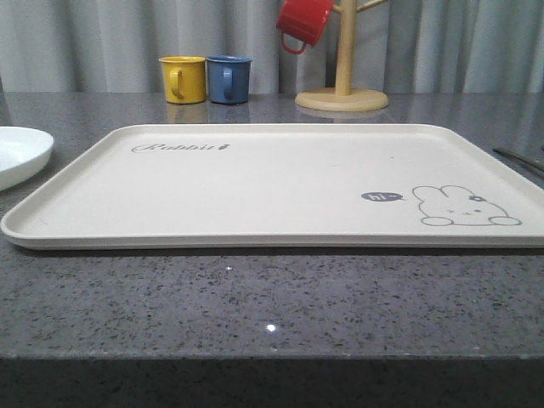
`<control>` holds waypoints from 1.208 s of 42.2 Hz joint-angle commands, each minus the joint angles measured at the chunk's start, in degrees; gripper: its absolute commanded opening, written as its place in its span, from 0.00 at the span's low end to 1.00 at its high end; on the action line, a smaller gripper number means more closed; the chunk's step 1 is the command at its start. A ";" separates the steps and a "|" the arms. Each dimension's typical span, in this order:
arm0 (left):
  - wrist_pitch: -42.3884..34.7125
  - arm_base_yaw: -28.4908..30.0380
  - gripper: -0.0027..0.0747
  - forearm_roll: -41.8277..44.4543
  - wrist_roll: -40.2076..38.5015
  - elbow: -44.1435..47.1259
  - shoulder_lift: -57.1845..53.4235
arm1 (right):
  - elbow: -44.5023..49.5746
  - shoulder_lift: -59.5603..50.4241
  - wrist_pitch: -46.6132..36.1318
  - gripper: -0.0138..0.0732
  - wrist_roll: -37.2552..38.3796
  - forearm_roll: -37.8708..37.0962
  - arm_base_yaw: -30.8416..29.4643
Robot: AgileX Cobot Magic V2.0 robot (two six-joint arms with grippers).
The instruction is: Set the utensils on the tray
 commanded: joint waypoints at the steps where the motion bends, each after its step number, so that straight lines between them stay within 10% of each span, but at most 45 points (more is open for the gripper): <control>1: -4.48 0.17 0.01 0.00 -0.44 1.12 -1.18 | 0.09 -1.01 -5.15 0.08 -0.57 -0.09 -0.28; 37: -6.30 0.17 0.01 0.00 -0.44 0.74 -1.18 | -0.13 -1.01 -6.58 0.08 -0.57 0.01 -0.28; 51: -0.24 0.17 0.01 -1.08 -0.44 -14.79 0.45 | -18.88 1.30 7.87 0.08 -0.75 -1.53 -0.28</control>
